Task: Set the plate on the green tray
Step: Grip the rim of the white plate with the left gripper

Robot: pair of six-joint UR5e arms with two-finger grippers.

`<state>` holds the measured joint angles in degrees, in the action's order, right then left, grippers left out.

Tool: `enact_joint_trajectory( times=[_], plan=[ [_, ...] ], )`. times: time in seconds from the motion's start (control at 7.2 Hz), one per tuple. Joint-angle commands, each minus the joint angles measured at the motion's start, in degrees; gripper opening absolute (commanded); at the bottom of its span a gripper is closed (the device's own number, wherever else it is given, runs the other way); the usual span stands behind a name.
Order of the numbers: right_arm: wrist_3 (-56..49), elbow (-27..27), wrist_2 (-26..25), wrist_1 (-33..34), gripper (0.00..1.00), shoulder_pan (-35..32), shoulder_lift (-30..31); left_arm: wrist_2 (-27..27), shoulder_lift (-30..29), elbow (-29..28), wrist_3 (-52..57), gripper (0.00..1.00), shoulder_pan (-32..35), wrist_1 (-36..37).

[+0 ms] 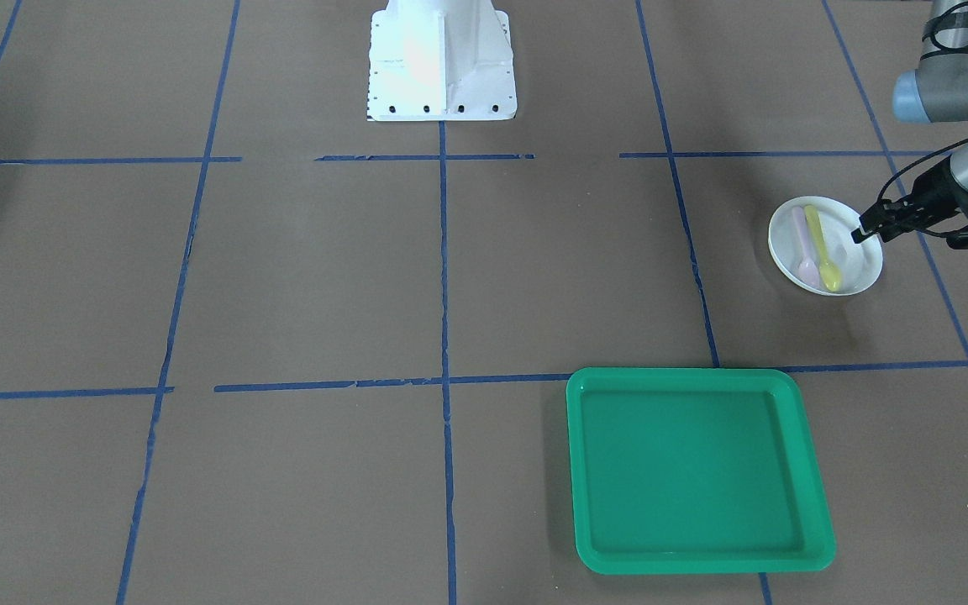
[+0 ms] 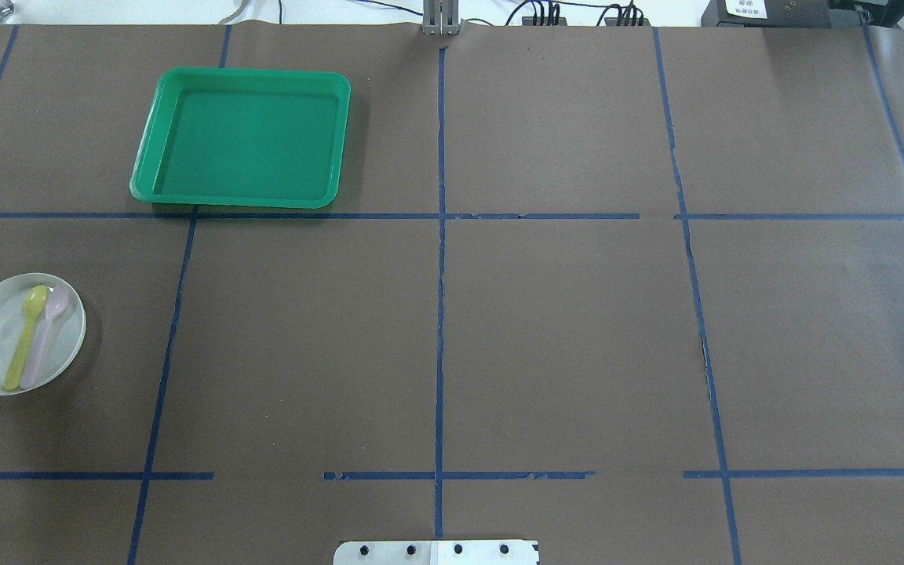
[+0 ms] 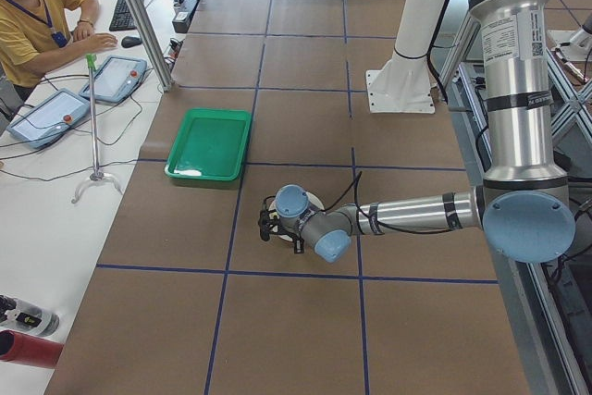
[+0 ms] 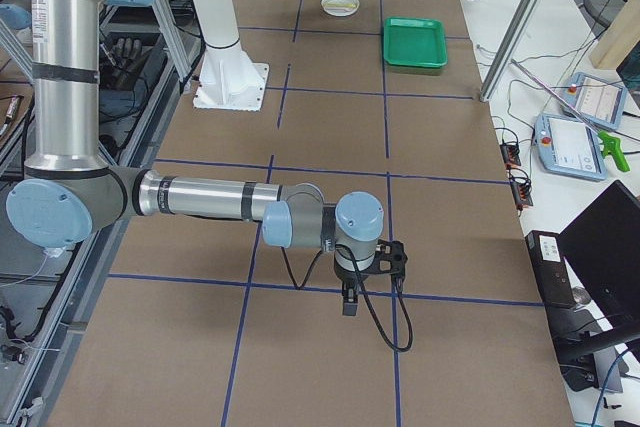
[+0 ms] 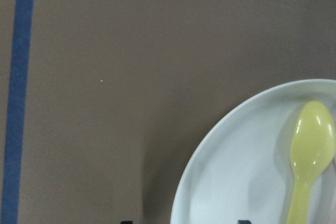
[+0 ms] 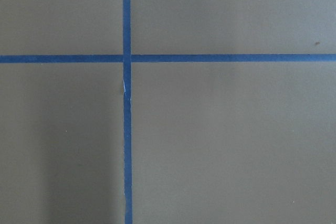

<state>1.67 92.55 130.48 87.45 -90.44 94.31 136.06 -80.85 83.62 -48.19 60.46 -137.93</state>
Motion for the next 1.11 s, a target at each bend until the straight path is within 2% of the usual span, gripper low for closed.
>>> enact_joint_trajectory(
  times=[0.0, 0.14, 0.42, 0.69, 0.97],
  plan=[
    [0.0, 0.0, -0.05, 0.0, 1.0, 0.0, 0.0, 0.0, 0.0, -0.03, -0.06, 0.12, -0.08, 0.03],
    [0.0, 0.0, 0.04, 0.0, 1.0, 0.0, 0.0, 0.0, 0.0, -0.03, -0.15, 0.0, -0.08, 0.03],
    [0.0, 0.0, 0.04, 0.0, 1.0, 0.0, 0.0, 0.35, -0.09, 0.66, -5.3, 0.0, -0.08, -0.4],
    [0.0, 0.0, 0.04, 0.0, 1.0, 0.0, 0.0, 0.78, -0.01, 4.33, -8.57, 0.0, 0.09, -2.34],
    [0.0, 0.0, -0.05, 0.0, 1.0, 0.0, 0.0, 6.92, -0.61, 8.13, -11.64, 0.0, 0.88, -1.81]
  ],
)
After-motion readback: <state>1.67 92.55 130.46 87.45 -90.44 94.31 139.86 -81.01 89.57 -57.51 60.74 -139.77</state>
